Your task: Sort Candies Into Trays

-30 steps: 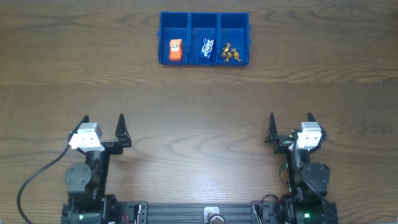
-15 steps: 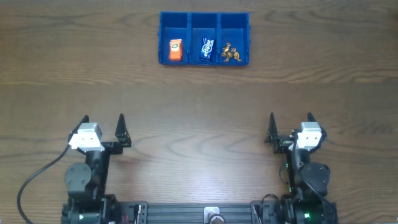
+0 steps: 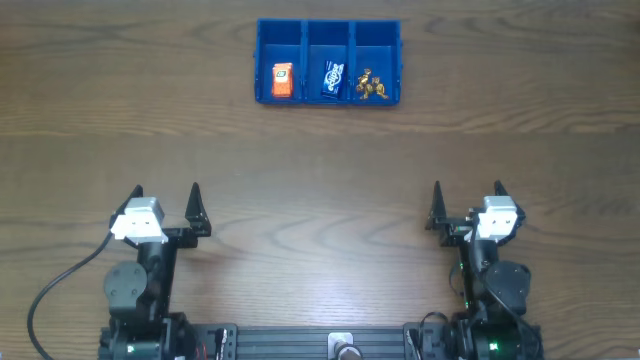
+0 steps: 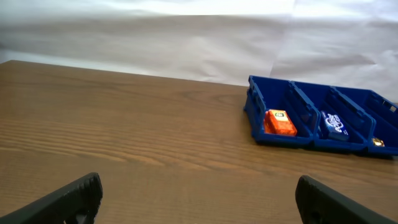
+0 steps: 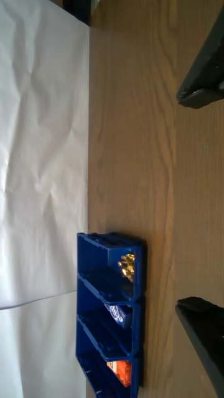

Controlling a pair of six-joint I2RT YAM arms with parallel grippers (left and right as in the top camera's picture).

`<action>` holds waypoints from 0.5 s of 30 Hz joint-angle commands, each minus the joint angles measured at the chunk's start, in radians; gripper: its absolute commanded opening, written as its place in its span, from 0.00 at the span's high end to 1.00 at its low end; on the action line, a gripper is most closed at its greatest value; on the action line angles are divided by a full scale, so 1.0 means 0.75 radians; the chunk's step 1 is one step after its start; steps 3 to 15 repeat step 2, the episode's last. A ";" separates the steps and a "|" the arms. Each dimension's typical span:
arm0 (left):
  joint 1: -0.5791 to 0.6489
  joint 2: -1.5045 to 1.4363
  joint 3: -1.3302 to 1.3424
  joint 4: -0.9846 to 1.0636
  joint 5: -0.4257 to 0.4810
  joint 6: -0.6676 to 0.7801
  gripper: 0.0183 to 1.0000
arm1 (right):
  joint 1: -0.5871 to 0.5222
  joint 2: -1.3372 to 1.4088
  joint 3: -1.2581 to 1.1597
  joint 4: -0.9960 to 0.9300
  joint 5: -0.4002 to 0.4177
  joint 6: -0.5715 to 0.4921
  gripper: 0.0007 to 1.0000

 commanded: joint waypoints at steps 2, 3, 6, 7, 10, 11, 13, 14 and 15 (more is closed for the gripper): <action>0.008 -0.008 -0.018 -0.059 0.005 -0.006 0.00 | -0.007 -0.010 -0.003 -0.009 -0.011 -0.015 0.00; 0.008 -0.008 -0.018 -0.059 0.005 -0.006 0.00 | -0.007 -0.010 -0.003 -0.009 -0.011 -0.015 0.00; 0.008 -0.008 -0.018 -0.059 0.005 -0.006 0.00 | -0.007 -0.010 -0.003 -0.009 -0.011 -0.015 0.00; 0.008 -0.008 -0.018 -0.059 0.005 -0.006 0.00 | -0.007 -0.010 -0.003 -0.009 -0.011 -0.015 0.00; 0.008 -0.008 -0.018 -0.059 0.005 -0.006 0.00 | -0.007 -0.010 -0.003 -0.009 -0.011 -0.015 0.00; 0.008 -0.008 -0.018 -0.059 0.005 -0.006 0.00 | -0.007 -0.010 -0.003 -0.009 -0.011 -0.015 0.00; 0.008 -0.008 -0.018 -0.059 0.005 -0.006 0.00 | -0.007 -0.010 -0.003 -0.009 -0.011 -0.015 0.00; 0.008 -0.008 -0.018 -0.059 0.005 -0.006 0.00 | -0.007 -0.010 -0.003 -0.009 -0.011 -0.015 0.00; 0.008 -0.008 -0.018 -0.059 0.005 -0.006 0.00 | -0.007 -0.010 -0.003 -0.009 -0.011 -0.015 0.00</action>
